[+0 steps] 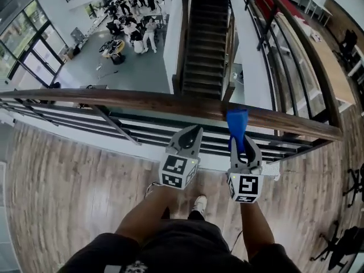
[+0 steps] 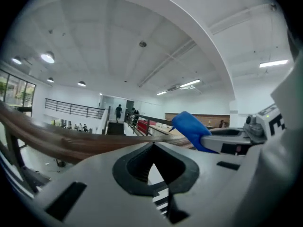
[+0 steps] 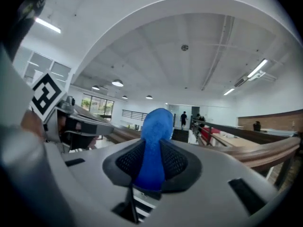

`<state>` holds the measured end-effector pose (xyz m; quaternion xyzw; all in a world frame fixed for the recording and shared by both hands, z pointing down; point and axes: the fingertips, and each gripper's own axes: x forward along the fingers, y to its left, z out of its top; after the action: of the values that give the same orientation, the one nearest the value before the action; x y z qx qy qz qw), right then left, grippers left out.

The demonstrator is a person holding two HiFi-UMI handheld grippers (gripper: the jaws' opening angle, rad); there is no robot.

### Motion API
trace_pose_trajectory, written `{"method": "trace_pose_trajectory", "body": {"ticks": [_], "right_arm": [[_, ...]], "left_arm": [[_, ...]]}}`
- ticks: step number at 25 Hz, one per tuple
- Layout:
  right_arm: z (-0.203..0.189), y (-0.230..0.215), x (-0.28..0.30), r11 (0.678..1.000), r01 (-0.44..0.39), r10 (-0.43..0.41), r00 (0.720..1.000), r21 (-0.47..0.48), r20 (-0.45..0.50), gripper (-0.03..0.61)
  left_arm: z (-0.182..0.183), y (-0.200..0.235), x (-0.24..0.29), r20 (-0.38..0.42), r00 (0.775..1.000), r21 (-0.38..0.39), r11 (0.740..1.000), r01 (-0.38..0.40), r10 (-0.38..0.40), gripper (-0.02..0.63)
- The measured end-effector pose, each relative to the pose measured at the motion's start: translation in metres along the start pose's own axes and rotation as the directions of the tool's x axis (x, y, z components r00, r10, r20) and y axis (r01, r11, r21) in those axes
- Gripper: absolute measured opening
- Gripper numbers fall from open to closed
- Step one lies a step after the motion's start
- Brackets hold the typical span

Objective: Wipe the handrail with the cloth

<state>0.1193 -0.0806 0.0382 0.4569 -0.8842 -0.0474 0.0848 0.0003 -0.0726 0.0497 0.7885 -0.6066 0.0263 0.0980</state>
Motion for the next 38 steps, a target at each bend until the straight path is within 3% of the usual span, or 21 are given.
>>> {"method": "trace_pose_trajectory", "body": {"ticks": [6, 10, 13, 17, 21, 30, 38], "right_arm": [[-0.006, 0.169, 0.045, 0.969, -0.243, 0.246, 0.968, 0.050, -0.058, 0.098], [-0.013, 0.273, 0.090, 0.934, -0.354, 0.358, 0.929, 0.054, -0.098, 0.098], [-0.025, 0.336, 0.111, 0.915, -0.397, 0.402, 0.907, 0.069, -0.128, 0.098], [-0.040, 0.404, 0.148, 0.899, -0.433, 0.439, 0.885, 0.073, -0.156, 0.098], [-0.051, 0.459, 0.194, 0.901, -0.427, 0.434, 0.881, 0.080, -0.187, 0.098], [-0.081, 0.537, 0.287, 0.917, -0.357, 0.395, 0.875, 0.178, -0.279, 0.098], [-0.106, 0.560, 0.348, 0.948, -0.297, 0.319, 0.881, 0.115, -0.348, 0.098]], "left_arm": [[-0.031, 0.127, -0.092, -0.034, 0.973, -0.053, 0.972, -0.231, 0.229, 0.003], [-0.050, 0.217, -0.151, -0.040, 0.919, -0.079, 0.916, -0.393, 0.391, 0.003], [-0.065, 0.273, -0.192, -0.061, 0.872, -0.069, 0.870, -0.488, 0.485, 0.003], [-0.085, 0.337, -0.234, -0.082, 0.829, -0.073, 0.826, -0.559, 0.553, 0.003], [-0.104, 0.392, -0.268, -0.113, 0.791, -0.058, 0.791, -0.609, 0.601, 0.003], [-0.125, 0.474, -0.289, -0.097, 0.781, -0.005, 0.784, -0.621, 0.617, 0.003], [-0.144, 0.498, -0.297, -0.131, 0.790, -0.058, 0.791, -0.609, 0.599, 0.003]]}}
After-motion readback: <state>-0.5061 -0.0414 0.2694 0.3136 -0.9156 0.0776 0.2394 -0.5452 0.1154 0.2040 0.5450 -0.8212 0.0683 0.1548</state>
